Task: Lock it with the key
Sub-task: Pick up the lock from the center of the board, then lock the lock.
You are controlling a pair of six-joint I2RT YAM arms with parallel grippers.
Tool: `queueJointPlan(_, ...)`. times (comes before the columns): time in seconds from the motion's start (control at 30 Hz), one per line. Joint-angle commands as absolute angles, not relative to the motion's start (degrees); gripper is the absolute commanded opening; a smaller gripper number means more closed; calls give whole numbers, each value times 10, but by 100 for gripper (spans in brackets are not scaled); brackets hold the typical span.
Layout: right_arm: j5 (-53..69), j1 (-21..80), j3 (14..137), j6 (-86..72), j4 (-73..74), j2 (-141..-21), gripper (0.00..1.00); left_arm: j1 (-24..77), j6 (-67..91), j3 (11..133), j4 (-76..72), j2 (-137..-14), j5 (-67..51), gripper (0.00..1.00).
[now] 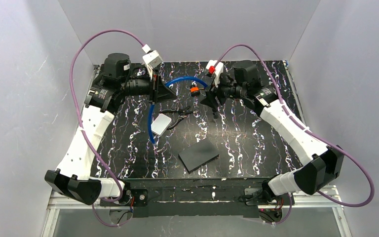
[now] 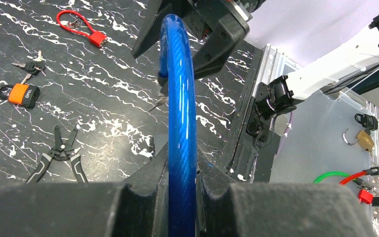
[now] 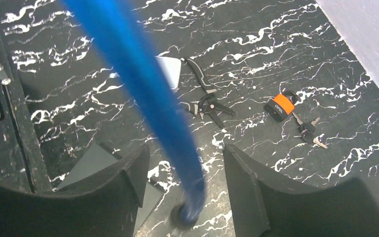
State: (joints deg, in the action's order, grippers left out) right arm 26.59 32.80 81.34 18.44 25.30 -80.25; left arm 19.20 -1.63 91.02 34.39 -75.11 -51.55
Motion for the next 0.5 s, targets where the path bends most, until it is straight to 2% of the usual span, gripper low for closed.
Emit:
queueJointPlan(0.0, 299, 302, 802, 147, 186, -791, 60, 186, -4, 935, 318, -725, -550, 0)
queueJointPlan(0.13, 307, 284, 790, 138, 175, -786, 51, 178, 35, 933, 298, -724, -565, 0)
queueJointPlan(0.4, 311, 269, 776, 126, 161, -780, 48, 170, 53, 930, 285, -728, -574, 0)
queueJointPlan(0.47, 308, 268, 777, 123, 156, -781, 45, 170, 57, 926, 281, -727, -573, 0)
